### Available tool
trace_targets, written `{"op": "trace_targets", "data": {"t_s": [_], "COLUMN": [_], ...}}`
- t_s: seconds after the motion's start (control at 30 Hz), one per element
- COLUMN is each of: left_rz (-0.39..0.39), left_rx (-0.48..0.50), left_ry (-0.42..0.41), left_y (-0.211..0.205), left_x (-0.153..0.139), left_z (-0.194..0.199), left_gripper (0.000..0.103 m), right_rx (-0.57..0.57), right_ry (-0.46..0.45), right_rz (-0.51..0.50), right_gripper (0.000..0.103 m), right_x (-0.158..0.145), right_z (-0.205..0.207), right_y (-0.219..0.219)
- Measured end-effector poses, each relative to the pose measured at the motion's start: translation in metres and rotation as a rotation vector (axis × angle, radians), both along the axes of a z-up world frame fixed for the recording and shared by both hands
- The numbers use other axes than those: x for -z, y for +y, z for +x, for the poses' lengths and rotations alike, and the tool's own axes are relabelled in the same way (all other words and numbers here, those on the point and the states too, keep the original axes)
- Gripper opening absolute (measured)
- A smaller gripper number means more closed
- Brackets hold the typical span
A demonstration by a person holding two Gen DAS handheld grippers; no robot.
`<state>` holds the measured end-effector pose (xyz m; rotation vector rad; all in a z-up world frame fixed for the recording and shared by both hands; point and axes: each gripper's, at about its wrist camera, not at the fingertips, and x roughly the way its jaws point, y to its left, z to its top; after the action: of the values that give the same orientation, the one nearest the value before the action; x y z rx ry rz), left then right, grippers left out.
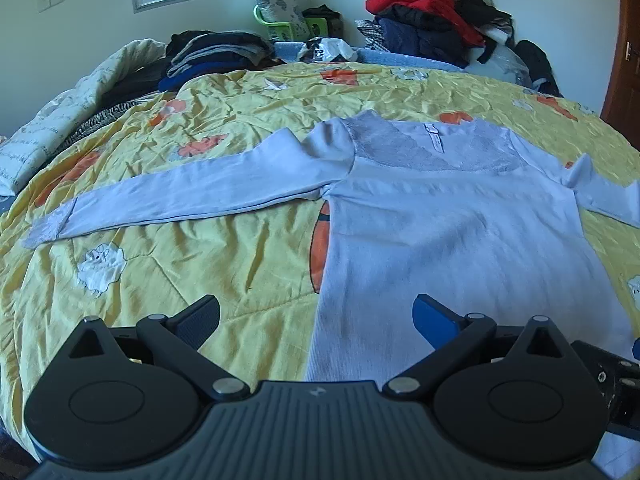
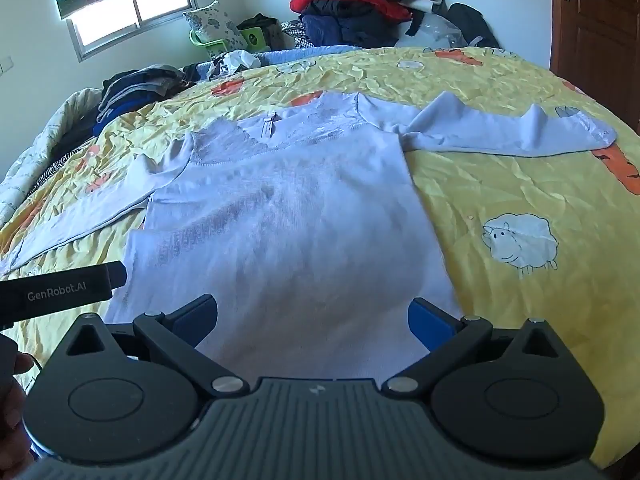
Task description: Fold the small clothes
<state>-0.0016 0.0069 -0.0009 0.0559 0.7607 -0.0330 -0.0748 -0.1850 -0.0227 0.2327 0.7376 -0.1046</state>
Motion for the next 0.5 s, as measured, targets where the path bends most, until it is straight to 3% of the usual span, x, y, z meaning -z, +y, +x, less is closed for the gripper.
{"op": "trace_targets", "data": {"t_s": [0.5], "left_rz": [0.003], "left_rx": [-0.017], "left_ry": [0.025], "left_y": [0.0022], "left_x": [0.0045], "left_z": [0.0033], "left_gripper": [0.103], "right_rx": [-0.006], "right_ry": [0.013], "right_rz": [0.005], "right_gripper": [0.103], "right_x": [0.0036], "right_z": [0.0011], "right_y": [0.0016]}}
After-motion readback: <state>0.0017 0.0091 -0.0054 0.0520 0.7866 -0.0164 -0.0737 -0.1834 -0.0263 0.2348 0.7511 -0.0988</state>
